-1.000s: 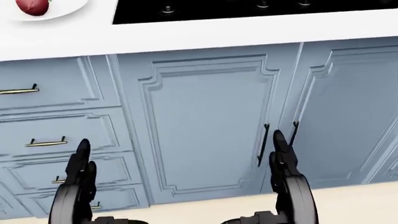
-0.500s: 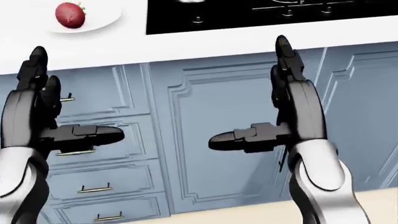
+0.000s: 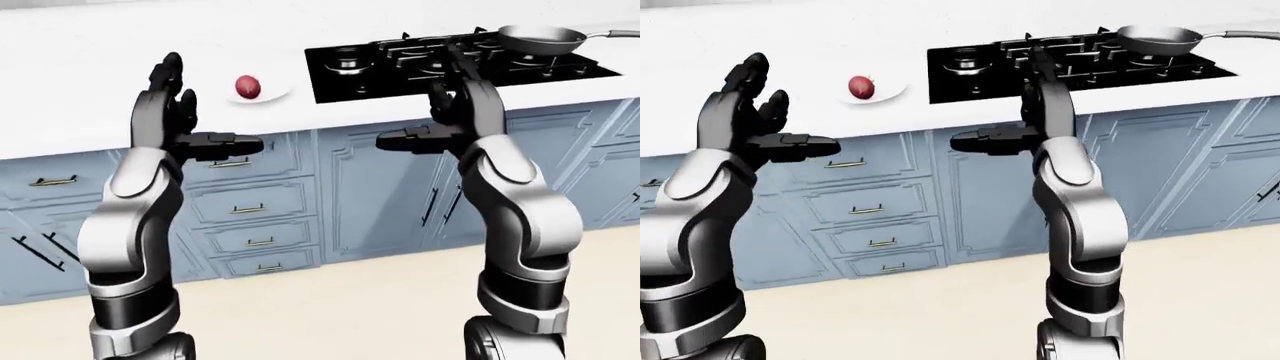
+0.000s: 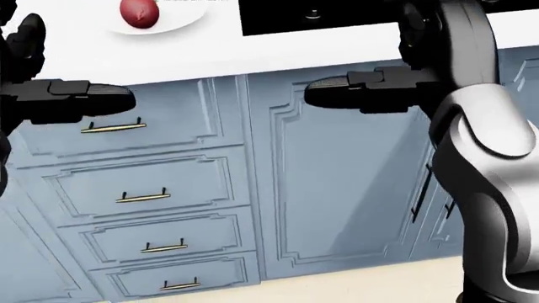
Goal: Pick the beet from the plate and place it in the pan.
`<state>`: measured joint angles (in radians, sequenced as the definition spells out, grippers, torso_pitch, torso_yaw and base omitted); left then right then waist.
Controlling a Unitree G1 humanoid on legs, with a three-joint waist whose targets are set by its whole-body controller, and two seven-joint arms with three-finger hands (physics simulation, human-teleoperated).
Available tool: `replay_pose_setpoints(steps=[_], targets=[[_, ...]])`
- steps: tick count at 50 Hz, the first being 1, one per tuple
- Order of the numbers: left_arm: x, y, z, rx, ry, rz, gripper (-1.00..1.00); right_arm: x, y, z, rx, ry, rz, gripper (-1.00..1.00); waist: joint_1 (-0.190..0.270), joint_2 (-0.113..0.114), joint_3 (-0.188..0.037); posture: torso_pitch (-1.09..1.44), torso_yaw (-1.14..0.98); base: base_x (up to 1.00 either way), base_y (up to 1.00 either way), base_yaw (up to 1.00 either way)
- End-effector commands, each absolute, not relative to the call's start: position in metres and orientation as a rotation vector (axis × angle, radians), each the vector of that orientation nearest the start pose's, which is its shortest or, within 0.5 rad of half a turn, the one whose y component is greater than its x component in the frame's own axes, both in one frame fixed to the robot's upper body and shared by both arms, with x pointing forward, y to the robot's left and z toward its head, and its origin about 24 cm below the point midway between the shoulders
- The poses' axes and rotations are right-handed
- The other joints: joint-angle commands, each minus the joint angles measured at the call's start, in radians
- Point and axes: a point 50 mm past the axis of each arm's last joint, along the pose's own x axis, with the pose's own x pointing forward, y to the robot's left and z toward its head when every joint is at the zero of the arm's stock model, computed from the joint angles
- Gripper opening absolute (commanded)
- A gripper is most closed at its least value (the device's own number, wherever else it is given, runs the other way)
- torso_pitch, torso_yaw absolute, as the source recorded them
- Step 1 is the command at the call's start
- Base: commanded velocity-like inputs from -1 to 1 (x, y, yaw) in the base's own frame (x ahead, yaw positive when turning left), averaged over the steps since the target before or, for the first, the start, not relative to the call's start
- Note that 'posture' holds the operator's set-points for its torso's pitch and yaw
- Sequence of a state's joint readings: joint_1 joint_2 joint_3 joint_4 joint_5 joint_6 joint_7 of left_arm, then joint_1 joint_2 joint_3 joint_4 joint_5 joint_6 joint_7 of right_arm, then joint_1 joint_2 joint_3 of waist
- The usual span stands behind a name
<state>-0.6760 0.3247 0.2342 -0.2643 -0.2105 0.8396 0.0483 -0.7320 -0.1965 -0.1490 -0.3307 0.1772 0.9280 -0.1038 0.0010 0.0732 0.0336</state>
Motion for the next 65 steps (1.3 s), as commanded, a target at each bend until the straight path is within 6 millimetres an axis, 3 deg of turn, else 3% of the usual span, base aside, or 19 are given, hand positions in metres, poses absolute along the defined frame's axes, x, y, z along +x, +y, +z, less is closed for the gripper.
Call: replay_pose_setpoints(steps=[1,10,13,14,16,22,26,27,34,37,39,45,50,51,54,59,63,64,65], targets=[[0.3143,0.1972,0.2569,0.047,-0.224,0.071,1.00,0.3133,-0.1552,0.2620,-0.017,-0.220,0.003,1.00,-0.010,0.010,-0.025,0.00,0.00,0.00,0.29,0.00],[0.3146,0.1973,0.2569,0.038,-0.234,0.080,1.00,0.3099,-0.1532,0.2653,-0.016,-0.227,0.007,1.00,-0.011,-0.082,-0.019,0.00,0.00,0.00,0.29,0.00],[0.3143,0.1969,0.2576,0.039,-0.237,0.080,1.00,0.3108,-0.1532,0.2645,-0.018,-0.228,0.009,1.00,-0.008,-0.147,-0.031,0.00,0.00,0.00,0.29,0.00],[0.3147,0.1968,0.2568,0.040,-0.236,0.080,1.00,0.3112,-0.1534,0.2640,-0.019,-0.228,0.008,1.00,-0.015,-0.107,-0.025,0.00,0.00,0.00,0.29,0.00],[0.3147,0.1969,0.2573,0.040,-0.236,0.079,1.00,0.3115,-0.1532,0.2636,-0.019,-0.228,0.010,1.00,-0.009,-0.130,-0.032,0.00,0.00,0.00,0.30,0.00],[0.3141,0.1972,0.2577,0.039,-0.236,0.079,1.00,0.3114,-0.1525,0.2626,-0.025,-0.229,0.008,1.00,-0.008,-0.076,-0.019,0.00,0.00,0.00,0.29,0.00],[0.3136,0.1969,0.2596,0.035,-0.247,0.076,1.00,0.3109,-0.1493,0.2631,-0.035,-0.242,0.025,1.00,-0.011,0.030,-0.018,0.00,0.00,0.00,0.11,0.00],[0.3140,0.1970,0.2587,0.036,-0.246,0.076,1.00,0.3110,-0.1497,0.2630,-0.031,-0.241,0.026,1.00,-0.010,-0.017,-0.003,0.00,0.00,0.00,0.00,0.00],[0.3141,0.1960,0.2593,0.039,-0.247,0.072,1.00,0.3102,-0.1494,0.2648,-0.009,-0.256,0.037,1.00,0.009,-0.113,-0.013,0.00,0.00,0.00,0.00,0.00],[0.3144,0.1958,0.2590,0.040,-0.246,0.071,1.00,0.3095,-0.1489,0.2660,-0.003,-0.264,0.042,1.00,0.006,-0.086,-0.036,0.00,0.00,0.04,0.00,0.00],[0.3142,0.1959,0.2591,0.040,-0.247,0.072,1.00,0.3098,-0.1498,0.2659,-0.003,-0.264,0.041,1.00,0.007,-0.073,-0.009,0.00,0.00,0.14,0.00,0.00],[0.3134,0.1969,0.2596,0.039,-0.249,0.075,1.00,0.3095,-0.1494,0.2655,0.000,-0.263,0.041,1.00,-0.002,-0.060,-0.012,0.00,0.00,0.14,0.00,0.00],[0.3132,0.1972,0.2590,0.040,-0.247,0.074,1.00,0.3089,-0.1491,0.2656,0.001,-0.261,0.042,1.00,0.000,-0.130,-0.017,0.00,0.00,0.19,0.00,0.00],[0.3131,0.1974,0.2595,0.040,-0.248,0.075,1.00,0.3089,-0.1491,0.2659,0.001,-0.261,0.042,1.00,-0.006,-0.097,-0.006,0.00,0.00,0.21,0.00,0.00],[0.3135,0.1976,0.2593,0.040,-0.247,0.075,1.00,0.3101,-0.1495,0.2651,0.001,-0.261,0.042,1.00,0.001,-0.109,-0.012,0.00,0.00,0.20,0.00,0.00],[0.3140,0.1978,0.2587,0.041,-0.246,0.075,1.00,0.3104,-0.1489,0.2648,0.000,-0.262,0.042,1.00,0.000,-0.070,-0.002,0.00,0.00,0.20,0.00,0.00],[0.3141,0.1975,0.2591,0.041,-0.246,0.075,1.00,0.3107,-0.1490,0.2650,-0.001,-0.262,0.043,1.00,-0.013,0.030,-0.026,0.00,0.00,0.21,0.00,0.00],[0.3136,0.1975,0.2597,0.041,-0.247,0.074,1.00,0.3103,-0.1488,0.2651,-0.002,-0.262,0.043,1.00,-0.002,-0.014,-0.014,0.00,0.00,0.21,0.00,0.00],[0.3135,0.1977,0.2596,0.040,-0.247,0.075,1.00,0.3104,-0.1488,0.2649,-0.002,-0.261,0.044,1.00,-0.009,0.009,-0.011,0.00,0.00,0.22,0.00,0.00]])
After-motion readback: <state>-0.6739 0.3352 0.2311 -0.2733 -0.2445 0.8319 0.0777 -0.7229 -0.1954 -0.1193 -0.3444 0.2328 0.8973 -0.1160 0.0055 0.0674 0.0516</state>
